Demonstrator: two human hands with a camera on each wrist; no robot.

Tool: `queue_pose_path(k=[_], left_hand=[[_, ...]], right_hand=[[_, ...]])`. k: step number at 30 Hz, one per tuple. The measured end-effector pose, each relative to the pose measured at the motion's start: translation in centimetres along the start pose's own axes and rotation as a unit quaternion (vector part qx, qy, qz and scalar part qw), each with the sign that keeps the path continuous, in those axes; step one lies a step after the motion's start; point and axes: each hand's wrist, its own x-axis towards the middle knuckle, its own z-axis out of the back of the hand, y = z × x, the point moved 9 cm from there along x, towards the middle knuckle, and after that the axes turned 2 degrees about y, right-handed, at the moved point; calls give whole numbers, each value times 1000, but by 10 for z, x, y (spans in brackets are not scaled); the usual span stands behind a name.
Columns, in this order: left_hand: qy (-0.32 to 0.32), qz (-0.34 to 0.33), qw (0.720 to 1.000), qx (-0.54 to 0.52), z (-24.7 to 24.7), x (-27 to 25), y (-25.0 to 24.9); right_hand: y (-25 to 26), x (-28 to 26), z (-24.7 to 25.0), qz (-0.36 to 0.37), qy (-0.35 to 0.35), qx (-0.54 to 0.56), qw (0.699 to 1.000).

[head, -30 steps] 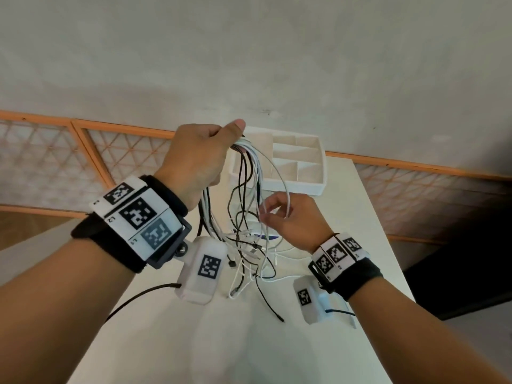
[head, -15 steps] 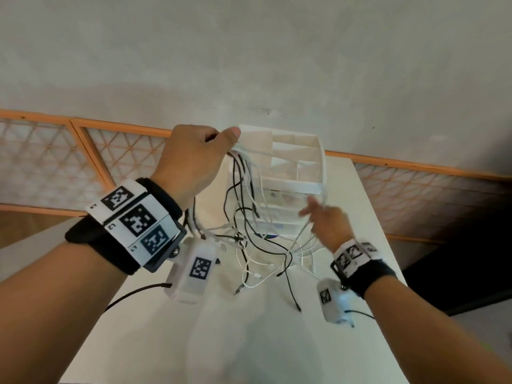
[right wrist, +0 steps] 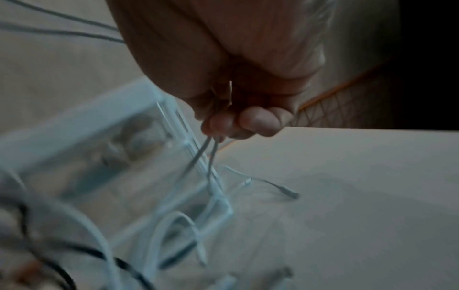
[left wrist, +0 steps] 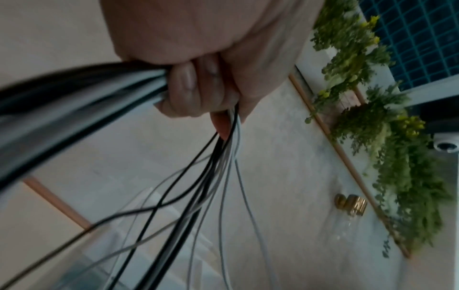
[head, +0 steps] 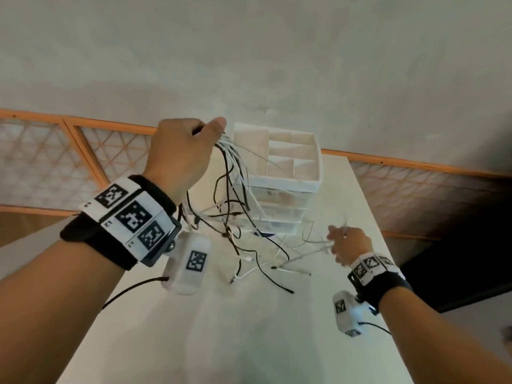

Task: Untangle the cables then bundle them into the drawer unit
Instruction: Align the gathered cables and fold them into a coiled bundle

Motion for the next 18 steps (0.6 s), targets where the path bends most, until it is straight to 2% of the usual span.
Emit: queue_pose_path(k=[3,5,9,11,13,15,18], left_hand=[[49,7,995,89,-18,-7,13],[55,36,987,144,-24,-10,29],[41,78,975,204,-23,-12,50],[31,94,973,209,-16,-13,56],[22,97,979,180,-11,-13,58],[17,86,989,117,-8,-11,51],[7,63,998,13,-2,-6,34]], right_hand=[[47,-3,33,72,-28,201,977],[80,-10,66,127,-71,275,950],[93,-26,117,171,-209,314,910],[90,-31,124,203,-241,293,903],[88,-29,113,221,-216,265,913],[74,-16,92,199,-175,231,936],[47,-5,57,190,-139,104,966]])
